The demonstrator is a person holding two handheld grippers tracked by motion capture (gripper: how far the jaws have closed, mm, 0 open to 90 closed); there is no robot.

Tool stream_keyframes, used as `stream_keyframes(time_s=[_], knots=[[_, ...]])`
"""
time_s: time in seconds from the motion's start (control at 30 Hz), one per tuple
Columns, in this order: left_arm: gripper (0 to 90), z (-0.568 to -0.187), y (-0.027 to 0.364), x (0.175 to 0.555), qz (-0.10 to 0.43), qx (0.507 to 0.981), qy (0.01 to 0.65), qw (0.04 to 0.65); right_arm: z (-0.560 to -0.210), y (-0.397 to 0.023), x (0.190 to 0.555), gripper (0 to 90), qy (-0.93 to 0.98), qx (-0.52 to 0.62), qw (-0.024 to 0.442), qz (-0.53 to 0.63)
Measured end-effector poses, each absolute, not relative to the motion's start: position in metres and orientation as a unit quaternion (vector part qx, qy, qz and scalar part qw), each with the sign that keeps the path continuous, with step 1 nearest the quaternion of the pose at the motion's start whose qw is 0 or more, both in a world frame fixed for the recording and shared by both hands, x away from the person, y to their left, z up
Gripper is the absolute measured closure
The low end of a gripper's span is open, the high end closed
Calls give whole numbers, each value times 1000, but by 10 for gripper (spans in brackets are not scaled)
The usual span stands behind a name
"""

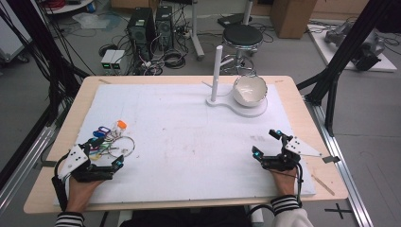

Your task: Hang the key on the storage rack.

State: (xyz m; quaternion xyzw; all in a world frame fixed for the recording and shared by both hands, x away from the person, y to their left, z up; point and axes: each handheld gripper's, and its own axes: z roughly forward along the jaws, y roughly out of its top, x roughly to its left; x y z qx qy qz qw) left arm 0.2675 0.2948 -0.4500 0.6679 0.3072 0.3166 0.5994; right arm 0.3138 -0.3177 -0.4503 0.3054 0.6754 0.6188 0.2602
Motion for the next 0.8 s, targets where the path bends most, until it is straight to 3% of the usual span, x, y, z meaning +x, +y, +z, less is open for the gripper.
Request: stream_keyframes(time_s=[0.8], knots=[[17, -449, 299, 271, 291, 665, 311, 614, -450, -317, 314, 8, 676, 303, 263, 619]])
